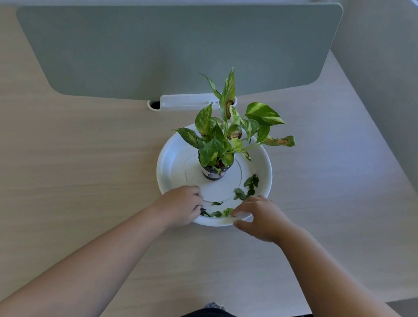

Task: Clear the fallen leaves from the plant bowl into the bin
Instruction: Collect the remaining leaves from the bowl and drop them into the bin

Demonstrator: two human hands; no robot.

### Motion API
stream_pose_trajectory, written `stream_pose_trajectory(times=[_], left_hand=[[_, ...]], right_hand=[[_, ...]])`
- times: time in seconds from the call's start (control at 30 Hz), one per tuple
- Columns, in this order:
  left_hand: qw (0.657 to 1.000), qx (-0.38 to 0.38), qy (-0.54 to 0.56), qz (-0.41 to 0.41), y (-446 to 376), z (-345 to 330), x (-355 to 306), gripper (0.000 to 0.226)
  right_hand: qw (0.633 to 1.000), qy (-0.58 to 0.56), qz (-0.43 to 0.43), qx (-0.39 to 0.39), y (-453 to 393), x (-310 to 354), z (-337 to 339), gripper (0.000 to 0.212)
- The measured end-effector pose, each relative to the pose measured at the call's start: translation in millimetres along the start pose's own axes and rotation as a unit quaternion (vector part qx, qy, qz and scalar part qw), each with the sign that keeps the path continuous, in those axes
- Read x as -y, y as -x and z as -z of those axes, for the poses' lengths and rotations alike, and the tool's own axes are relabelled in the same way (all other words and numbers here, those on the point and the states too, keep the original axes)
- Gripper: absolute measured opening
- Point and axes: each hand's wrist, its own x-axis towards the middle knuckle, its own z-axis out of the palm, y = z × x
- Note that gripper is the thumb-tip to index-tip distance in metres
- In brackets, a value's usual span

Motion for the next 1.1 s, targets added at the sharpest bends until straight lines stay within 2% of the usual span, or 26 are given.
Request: stream_pose_trajectory(times=[0.1, 0.17, 0.27, 0.33, 0.43, 0.53, 0.77, 0.87, 0.93, 1.0, 1.1], left_hand=[[0.999, -0.032, 0.022, 0.011, 7, 0, 3, 0.034], [0.998, -0.051, 0.023, 0.041, 8, 2, 2, 0.034], [0.994, -0.041, -0.024, 0.095, 6, 5, -3, 0.04], [0.992, -0.028, -0.062, 0.105, 3, 6, -5, 0.046], [0.991, -0.012, -0.093, 0.097, 2, 8, -8, 0.039], [0.992, -0.007, -0.085, 0.093, 2, 10, -8, 0.03], [0.994, -0.008, -0.036, 0.101, -2, 9, -10, 0.032], [0.995, 0.011, -0.013, 0.102, 0, 9, -10, 0.028], [0.994, -0.003, -0.009, 0.106, 1, 11, -8, 0.028], [0.991, -0.03, -0.022, 0.125, 1, 14, -8, 0.033], [0.975, -0.026, -0.113, 0.192, -3, 16, -16, 0.061]], right_hand=[[0.998, -0.052, -0.026, -0.012, -10, 6, 4, 0.036], [0.998, -0.023, -0.049, -0.016, -20, 12, 3, 0.044], [0.997, 0.028, -0.071, 0.017, -32, 23, -6, 0.05], [0.996, 0.044, -0.064, 0.033, -34, 30, -13, 0.048], [0.996, 0.074, -0.028, 0.047, -32, 37, -17, 0.041], [0.997, 0.061, -0.019, 0.032, -31, 35, -15, 0.041], [0.992, 0.126, 0.002, 0.024, -35, 40, -14, 0.05], [0.994, 0.108, -0.001, 0.006, -34, 35, -14, 0.041], [0.998, 0.056, -0.019, -0.036, -33, 31, -13, 0.035], [0.996, 0.026, -0.044, -0.07, -35, 30, -13, 0.03], [0.994, 0.041, -0.099, -0.029, -39, 37, -12, 0.041]])
